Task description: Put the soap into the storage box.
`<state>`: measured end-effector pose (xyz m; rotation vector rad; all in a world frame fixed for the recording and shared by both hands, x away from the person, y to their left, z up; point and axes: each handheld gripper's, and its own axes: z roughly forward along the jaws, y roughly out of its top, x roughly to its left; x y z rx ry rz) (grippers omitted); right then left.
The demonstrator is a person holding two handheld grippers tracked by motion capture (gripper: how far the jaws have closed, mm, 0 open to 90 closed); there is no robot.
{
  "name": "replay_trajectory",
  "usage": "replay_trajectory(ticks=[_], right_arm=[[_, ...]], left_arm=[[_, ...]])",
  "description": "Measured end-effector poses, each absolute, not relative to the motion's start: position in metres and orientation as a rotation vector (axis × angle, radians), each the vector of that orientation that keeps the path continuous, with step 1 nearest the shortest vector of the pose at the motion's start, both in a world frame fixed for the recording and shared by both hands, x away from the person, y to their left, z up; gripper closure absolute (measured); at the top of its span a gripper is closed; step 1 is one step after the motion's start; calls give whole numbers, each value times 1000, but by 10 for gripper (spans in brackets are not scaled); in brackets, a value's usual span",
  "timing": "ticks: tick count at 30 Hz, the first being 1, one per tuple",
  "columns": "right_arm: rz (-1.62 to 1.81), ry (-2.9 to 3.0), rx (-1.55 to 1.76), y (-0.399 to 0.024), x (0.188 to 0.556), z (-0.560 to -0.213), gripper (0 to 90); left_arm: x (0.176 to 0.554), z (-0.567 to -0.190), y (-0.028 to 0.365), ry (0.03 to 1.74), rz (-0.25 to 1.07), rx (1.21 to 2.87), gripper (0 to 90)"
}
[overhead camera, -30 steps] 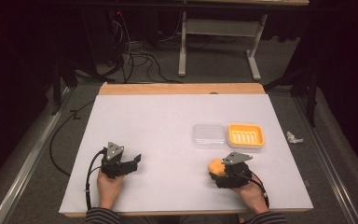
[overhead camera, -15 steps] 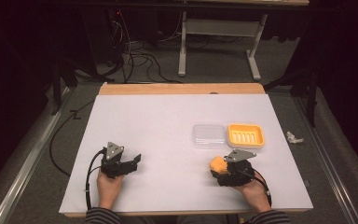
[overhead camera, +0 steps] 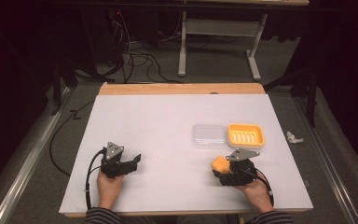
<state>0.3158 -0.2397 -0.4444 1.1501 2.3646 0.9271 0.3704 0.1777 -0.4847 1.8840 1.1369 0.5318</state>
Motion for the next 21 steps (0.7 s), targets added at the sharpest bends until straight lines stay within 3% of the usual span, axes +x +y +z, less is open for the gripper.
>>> replay_trajectory(ticks=[21], right_arm=[[965, 2348, 1175, -242, 323, -438, 259]], left_arm=[[370, -485, 177, 1129, 534, 1887, 215]])
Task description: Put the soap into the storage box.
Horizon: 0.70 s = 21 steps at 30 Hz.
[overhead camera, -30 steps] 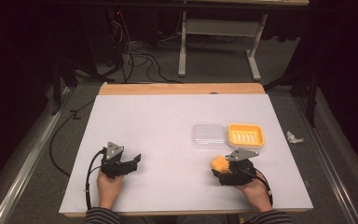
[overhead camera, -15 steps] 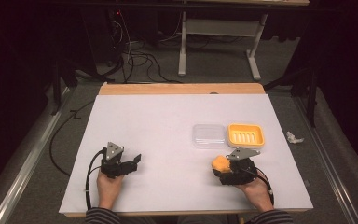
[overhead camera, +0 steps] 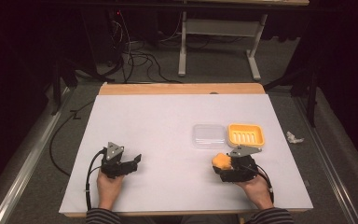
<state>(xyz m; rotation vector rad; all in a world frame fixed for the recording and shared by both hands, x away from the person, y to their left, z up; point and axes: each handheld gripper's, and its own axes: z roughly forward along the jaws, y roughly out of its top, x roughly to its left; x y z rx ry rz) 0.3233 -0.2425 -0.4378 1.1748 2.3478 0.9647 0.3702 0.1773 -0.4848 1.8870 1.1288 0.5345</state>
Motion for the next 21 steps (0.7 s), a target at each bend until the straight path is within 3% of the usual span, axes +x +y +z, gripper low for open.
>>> replay_trajectory(ticks=[21], right_arm=[[997, 2297, 1202, -245, 336, -431, 259]], left_arm=[[370, -485, 177, 1132, 536, 1885, 214]])
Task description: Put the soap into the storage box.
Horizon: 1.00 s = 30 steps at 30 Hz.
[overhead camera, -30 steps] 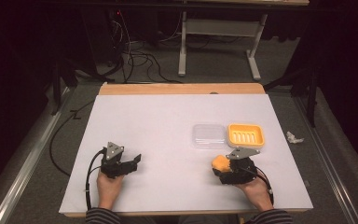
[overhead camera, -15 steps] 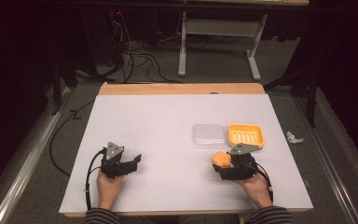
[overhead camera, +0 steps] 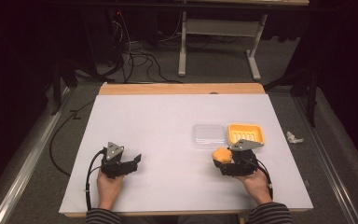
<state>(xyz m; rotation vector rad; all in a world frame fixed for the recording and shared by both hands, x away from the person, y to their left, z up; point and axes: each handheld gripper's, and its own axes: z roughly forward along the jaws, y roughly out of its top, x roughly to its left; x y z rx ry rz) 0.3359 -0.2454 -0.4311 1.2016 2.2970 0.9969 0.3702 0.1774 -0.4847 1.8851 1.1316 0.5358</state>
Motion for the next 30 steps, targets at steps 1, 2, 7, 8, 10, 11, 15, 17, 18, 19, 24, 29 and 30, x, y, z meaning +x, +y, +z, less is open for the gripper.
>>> replay_trajectory(ticks=[1, 2, 7, 8, 10, 11, 15, 17, 18, 19, 24, 29, 30], right_arm=[[998, 2296, 1207, -246, 336, -431, 259], [999, 2291, 1210, -246, 337, -431, 259], [1009, 2274, 1221, -249, 337, -429, 259], [1016, 2270, 1221, -250, 338, -429, 259], [1016, 2260, 1222, -252, 338, -428, 259], [1017, 2252, 1226, -253, 338, -427, 259], [1018, 2230, 1232, -256, 340, -426, 259], [1019, 2227, 1232, -258, 341, -426, 259], [1016, 2226, 1229, -259, 342, -426, 259], [1016, 2226, 1233, -259, 342, -426, 259], [1018, 2210, 1240, -261, 343, -424, 259], [1021, 2197, 1239, -266, 343, -419, 259], [1021, 2196, 1243, -266, 343, -419, 259]], left_arm=[[370, -485, 177, 1132, 537, 1886, 214], [370, -485, 177, 1132, 538, 1886, 214], [370, -485, 177, 1137, 537, 1885, 215], [370, -485, 177, 1137, 537, 1886, 215], [371, -485, 177, 1138, 536, 1888, 216], [371, -485, 177, 1138, 536, 1888, 216], [370, -485, 177, 1140, 538, 1888, 216], [371, -485, 177, 1142, 537, 1887, 216], [371, -485, 178, 1141, 538, 1886, 215], [370, -485, 177, 1139, 539, 1884, 215], [370, -485, 177, 1135, 536, 1888, 215], [371, -485, 177, 1142, 538, 1887, 217], [371, -485, 177, 1142, 539, 1887, 217]])
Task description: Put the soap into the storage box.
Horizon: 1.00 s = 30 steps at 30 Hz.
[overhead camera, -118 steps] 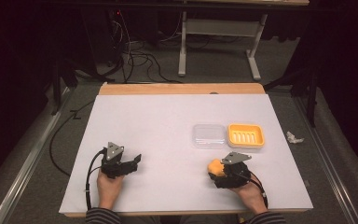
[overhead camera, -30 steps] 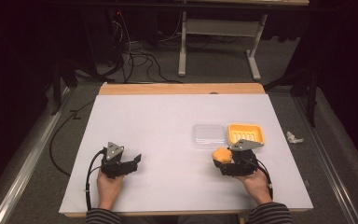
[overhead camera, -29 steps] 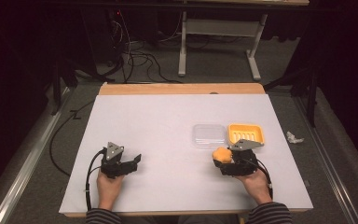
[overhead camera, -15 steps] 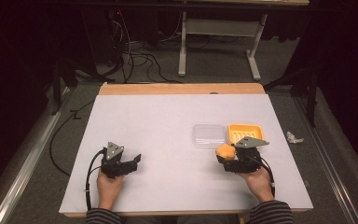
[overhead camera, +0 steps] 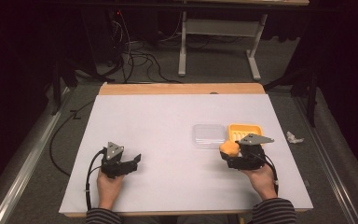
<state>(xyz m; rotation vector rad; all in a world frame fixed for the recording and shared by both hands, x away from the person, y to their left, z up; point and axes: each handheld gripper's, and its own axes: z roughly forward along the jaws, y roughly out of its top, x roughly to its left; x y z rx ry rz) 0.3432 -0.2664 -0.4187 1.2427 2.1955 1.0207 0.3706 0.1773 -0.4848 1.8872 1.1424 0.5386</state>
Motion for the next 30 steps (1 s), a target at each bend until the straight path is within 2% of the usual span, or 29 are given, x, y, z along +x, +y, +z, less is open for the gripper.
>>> replay_trajectory(ticks=[30], right_arm=[[1031, 2113, 1331, -287, 365, -409, 259]], left_arm=[[370, -485, 177, 1141, 540, 1890, 219]])
